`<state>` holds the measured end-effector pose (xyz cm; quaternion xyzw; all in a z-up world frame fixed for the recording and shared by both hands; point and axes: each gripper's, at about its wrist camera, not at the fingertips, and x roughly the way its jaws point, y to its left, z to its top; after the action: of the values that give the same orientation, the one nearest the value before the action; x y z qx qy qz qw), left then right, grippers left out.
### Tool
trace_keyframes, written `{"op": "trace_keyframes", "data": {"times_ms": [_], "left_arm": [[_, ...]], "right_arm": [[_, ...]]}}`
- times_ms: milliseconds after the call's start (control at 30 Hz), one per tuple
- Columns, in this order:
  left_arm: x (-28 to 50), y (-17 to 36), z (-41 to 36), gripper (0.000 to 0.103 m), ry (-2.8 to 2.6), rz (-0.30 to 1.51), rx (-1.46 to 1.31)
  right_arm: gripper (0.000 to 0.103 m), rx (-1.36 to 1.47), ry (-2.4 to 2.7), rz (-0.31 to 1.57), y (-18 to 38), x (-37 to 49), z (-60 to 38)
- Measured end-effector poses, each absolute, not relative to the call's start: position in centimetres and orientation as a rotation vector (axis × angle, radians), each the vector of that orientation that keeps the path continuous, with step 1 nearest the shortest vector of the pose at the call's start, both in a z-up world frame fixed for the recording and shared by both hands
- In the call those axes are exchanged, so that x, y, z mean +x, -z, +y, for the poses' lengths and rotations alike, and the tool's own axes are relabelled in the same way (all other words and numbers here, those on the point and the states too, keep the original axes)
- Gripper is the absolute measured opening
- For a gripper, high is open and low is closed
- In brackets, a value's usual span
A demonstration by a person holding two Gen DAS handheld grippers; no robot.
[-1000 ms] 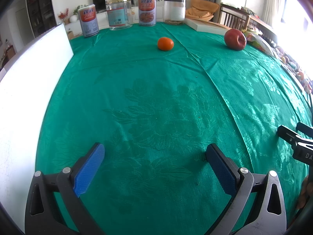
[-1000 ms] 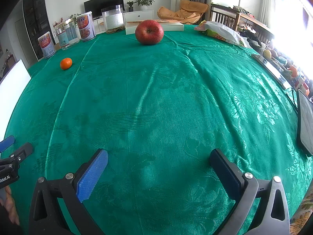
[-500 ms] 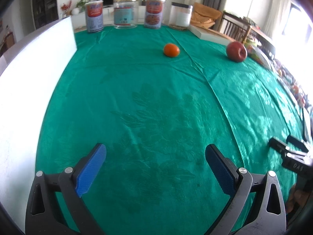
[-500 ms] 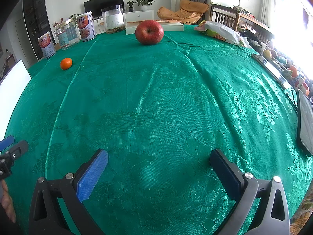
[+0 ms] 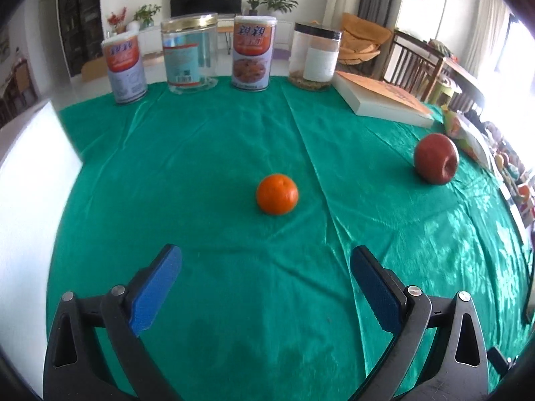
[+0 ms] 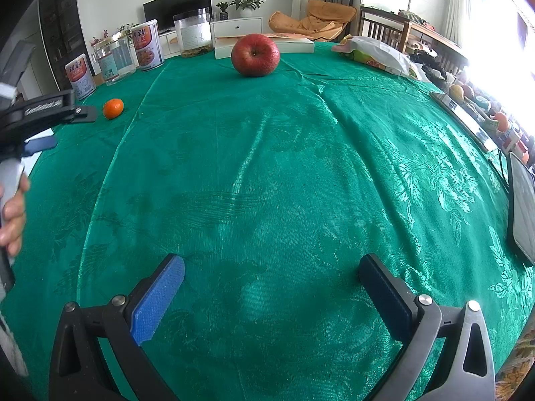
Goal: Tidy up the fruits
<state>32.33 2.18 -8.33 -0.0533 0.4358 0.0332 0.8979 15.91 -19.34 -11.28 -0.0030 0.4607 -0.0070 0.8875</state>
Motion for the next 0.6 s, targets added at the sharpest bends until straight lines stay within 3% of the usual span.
{"op": "trace_keyframes", "data": {"times_ms": [167, 267, 333, 367, 400, 433, 600], "left_arm": [[35.9, 10.1, 2.1, 0.098, -0.096, 0.919, -0.063], [36.6, 11.0, 2.0, 0.082, -0.091, 0.931, -0.064], [36.4, 11.0, 1.8, 0.077, -0.084, 0.898, -0.035], [36.4, 11.0, 1.7, 0.062, -0.064, 0.894, -0.033], [36.4, 10.8, 1.6, 0.038, -0.047, 0.883, -0.032], [36.4, 10.6, 1.4, 0.032, -0.044, 0.878, -0.017], [34.0, 9.6, 1.6, 0.031, -0.058, 0.863, -0.023]], "right_arm": [[0.103, -0.007, 0.011, 0.958, 11.3, 15.9, -19.3], [0.103, -0.007, 0.012, 0.958, 11.3, 15.9, -19.3], [0.103, -0.007, 0.012, 0.958, 11.3, 15.8, -19.3], [0.103, -0.007, 0.011, 0.958, 11.3, 15.9, -19.3], [0.103, -0.007, 0.011, 0.958, 11.3, 15.9, -19.3], [0.103, -0.007, 0.011, 0.958, 11.3, 15.9, -19.3], [0.103, -0.007, 0.011, 0.958, 11.3, 15.9, -19.3]]}}
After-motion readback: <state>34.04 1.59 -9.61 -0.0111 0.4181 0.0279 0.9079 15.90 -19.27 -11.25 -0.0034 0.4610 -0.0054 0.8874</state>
